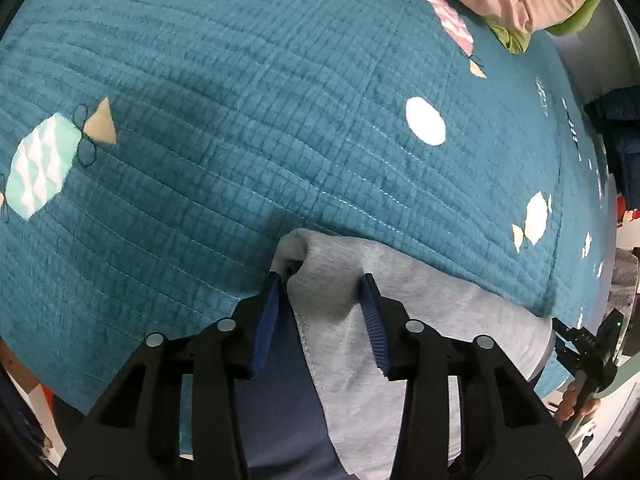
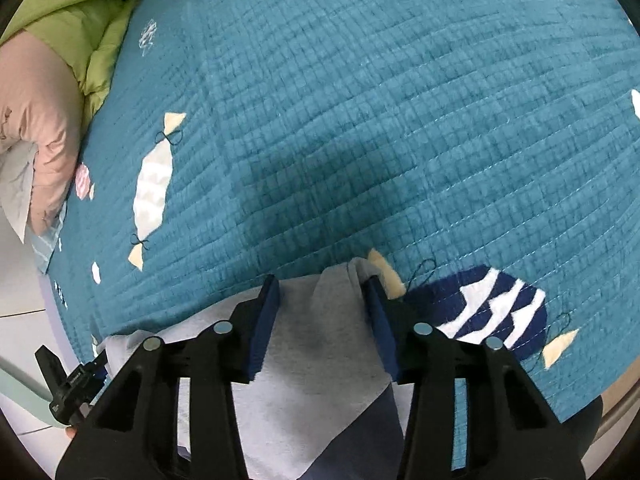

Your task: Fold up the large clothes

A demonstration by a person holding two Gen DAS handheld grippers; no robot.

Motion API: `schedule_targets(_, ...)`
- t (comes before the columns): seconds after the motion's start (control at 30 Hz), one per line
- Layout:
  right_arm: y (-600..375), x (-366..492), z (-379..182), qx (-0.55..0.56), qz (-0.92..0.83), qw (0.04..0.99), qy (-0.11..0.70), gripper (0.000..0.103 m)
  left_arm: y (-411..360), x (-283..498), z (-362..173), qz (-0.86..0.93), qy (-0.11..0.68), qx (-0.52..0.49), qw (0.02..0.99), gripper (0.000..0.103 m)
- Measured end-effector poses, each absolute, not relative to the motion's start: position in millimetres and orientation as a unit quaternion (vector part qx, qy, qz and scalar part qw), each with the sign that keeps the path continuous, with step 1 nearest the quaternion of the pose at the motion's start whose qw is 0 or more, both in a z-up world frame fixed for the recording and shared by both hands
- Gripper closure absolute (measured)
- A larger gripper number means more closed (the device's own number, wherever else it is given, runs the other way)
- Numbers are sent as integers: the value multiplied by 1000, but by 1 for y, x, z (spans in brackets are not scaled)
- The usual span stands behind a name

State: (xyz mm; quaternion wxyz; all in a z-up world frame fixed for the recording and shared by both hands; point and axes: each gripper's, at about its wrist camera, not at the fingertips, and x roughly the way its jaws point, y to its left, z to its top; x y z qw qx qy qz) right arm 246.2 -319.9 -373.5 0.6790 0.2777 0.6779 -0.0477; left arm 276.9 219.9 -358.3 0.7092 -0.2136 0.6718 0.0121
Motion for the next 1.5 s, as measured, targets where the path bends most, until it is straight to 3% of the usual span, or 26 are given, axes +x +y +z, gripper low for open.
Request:
schedule_targets(0.1,-320,243,-374,298,-50,674,674,75,215,274,-355,1,674,-210,708,82)
schedule_targets(0.23,-322,237,-369,296,-63,685,663,95,206,273,-353,-3,670,-194,717,88)
schedule_targets(0.87,-361,220,-334,358,-38,704,612,96,220,268,-315,-24,641,-222,734,88)
schedule_targets(1.07,-357,227,-320,330,-28,720,609,96,224,271,-304,-28,630,-234,740,88)
schedule_targets(1.33,-365,232,-370,336,-59,691,637,95,241,279,-360,-7,650,-273,709,88)
schedule_targets(1.37,-364,233,-371,325,-67,690,643,92,242,280,-365,-8,649,-275,709,83)
schedule_targets(1.4,-364,233,-368,317,-73,694,642,84,242,280,-366,-9,647,-270,713,81)
schedule_targets(1.43,-366,231,-362,313,-79,699,638,75,243,280,-365,-10,646,-270,714,79)
schedule_targets(1.5,-367,226,-346,301,-90,712,628,67,246,275,-351,-10,638,-270,721,79)
